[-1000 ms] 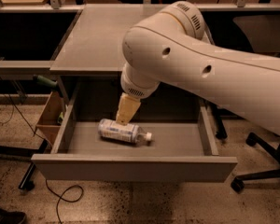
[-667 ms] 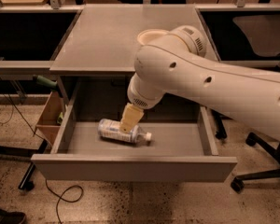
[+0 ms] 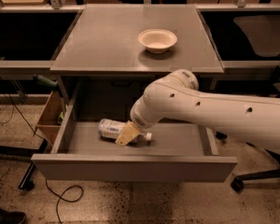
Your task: Pick blue plastic bottle from top drawer and place on counter
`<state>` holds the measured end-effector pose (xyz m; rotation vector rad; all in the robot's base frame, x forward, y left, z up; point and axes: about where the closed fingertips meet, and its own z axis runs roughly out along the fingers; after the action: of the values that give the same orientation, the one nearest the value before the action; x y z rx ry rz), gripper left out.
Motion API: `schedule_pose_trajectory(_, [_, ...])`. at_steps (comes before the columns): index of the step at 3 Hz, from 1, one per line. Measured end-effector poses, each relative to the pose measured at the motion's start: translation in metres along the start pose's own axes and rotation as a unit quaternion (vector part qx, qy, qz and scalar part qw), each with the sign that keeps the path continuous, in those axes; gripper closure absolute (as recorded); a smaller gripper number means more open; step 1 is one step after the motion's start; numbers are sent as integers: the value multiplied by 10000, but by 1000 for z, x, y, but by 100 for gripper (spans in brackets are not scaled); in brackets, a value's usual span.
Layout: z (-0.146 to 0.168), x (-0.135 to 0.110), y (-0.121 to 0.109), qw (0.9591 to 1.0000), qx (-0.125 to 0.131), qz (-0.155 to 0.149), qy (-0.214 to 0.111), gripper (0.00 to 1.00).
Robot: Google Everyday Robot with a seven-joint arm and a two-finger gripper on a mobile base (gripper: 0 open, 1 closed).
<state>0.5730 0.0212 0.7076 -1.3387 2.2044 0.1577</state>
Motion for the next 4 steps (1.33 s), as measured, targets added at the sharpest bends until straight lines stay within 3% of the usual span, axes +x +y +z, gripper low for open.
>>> schedule_pose_trajectory(2, [64, 25, -3, 9976, -100, 631, -284, 0])
schedule_pose_trajectory(3, [86, 29, 4, 9953, -345, 805, -404, 0])
schedule_pose_trajectory(4, [103, 21, 13, 9928, -628, 830, -587, 17])
